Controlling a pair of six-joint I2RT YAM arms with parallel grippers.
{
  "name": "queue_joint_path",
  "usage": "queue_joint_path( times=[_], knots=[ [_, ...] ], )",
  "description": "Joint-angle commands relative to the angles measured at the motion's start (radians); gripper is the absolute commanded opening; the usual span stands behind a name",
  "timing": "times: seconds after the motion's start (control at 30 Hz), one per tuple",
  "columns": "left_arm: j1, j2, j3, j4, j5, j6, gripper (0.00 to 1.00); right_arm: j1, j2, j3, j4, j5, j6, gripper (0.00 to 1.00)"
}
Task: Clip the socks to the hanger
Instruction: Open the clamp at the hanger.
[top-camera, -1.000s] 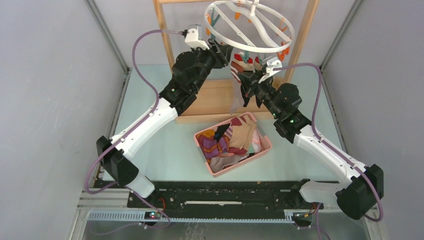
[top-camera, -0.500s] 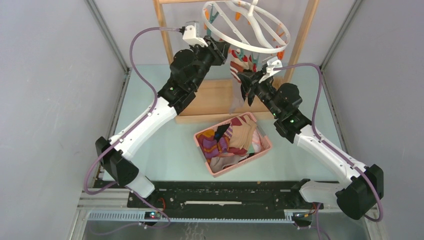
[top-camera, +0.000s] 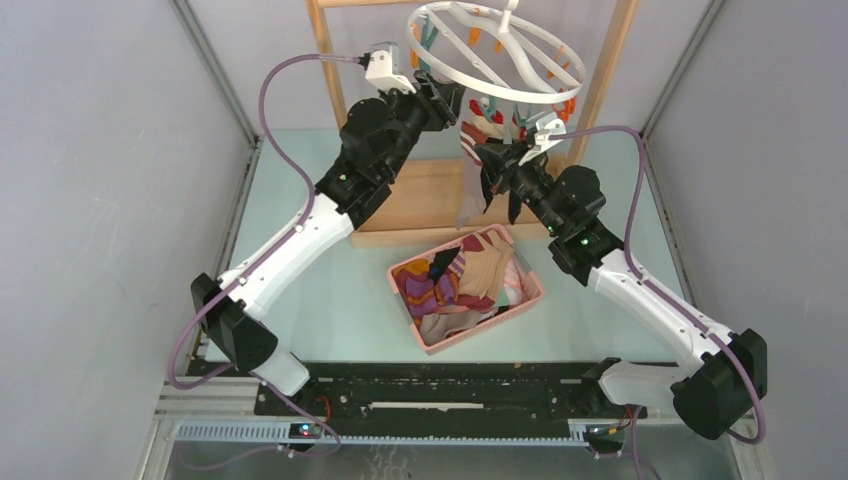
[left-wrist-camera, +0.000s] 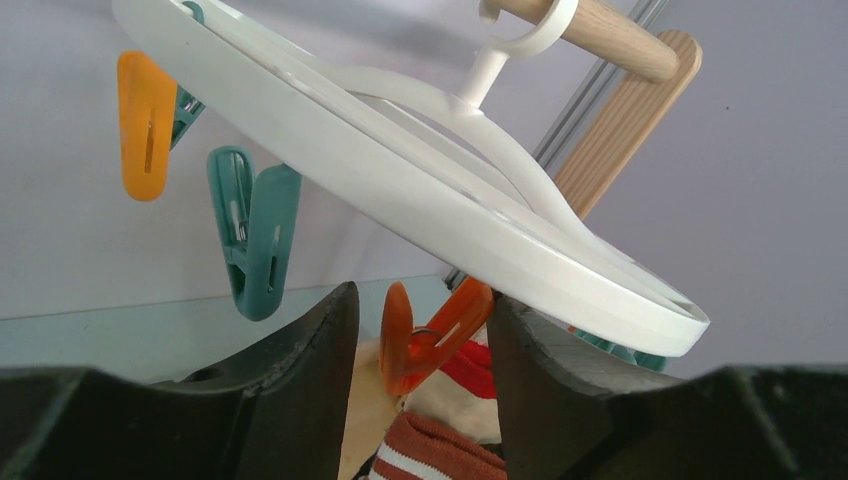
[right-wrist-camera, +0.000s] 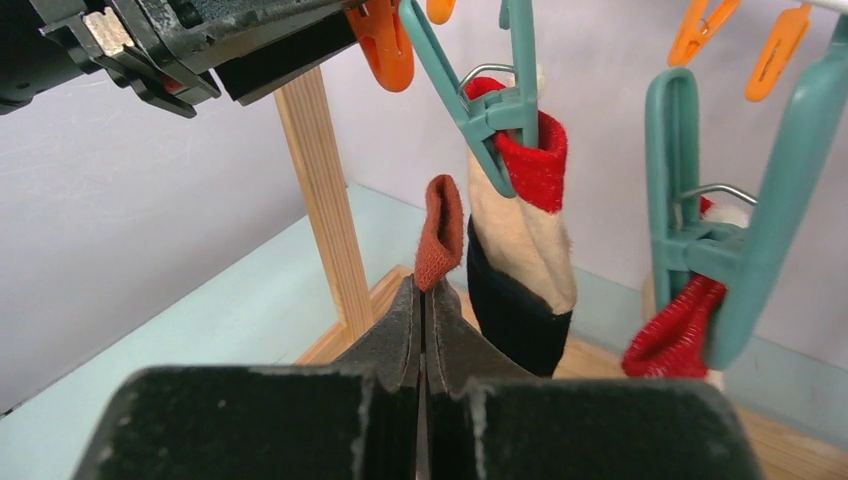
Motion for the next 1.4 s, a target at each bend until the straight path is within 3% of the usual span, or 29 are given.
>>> queue_joint_path(
  times=[0.0,0.4,1.1,1.2,1.37],
  knots=[
    [0.007,-0.034,0.031,0.019,-0.019,0.008,0.55,-0.005,-0.013,0.045,0.051,-0.006,0.016,0.00],
    [0.011,-0.011,0.064,-0.006,-0.025,0.017,0.55,-0.010,-0.015,0.045,0.054,-0.013,0.022,0.00],
    [0.012,-0.004,0.090,-0.028,-0.011,0.040,0.19,-0.013,-0.015,0.046,0.062,-0.057,0.029,0.00],
    [0.012,-0.005,0.096,-0.044,-0.033,0.043,0.10,-0.011,-0.012,0.046,0.079,-0.095,0.033,0.00],
    [0.008,-0.003,0.123,-0.097,-0.081,0.047,0.06,0.003,-0.004,0.046,0.101,-0.105,0.034,0.00]
  ],
)
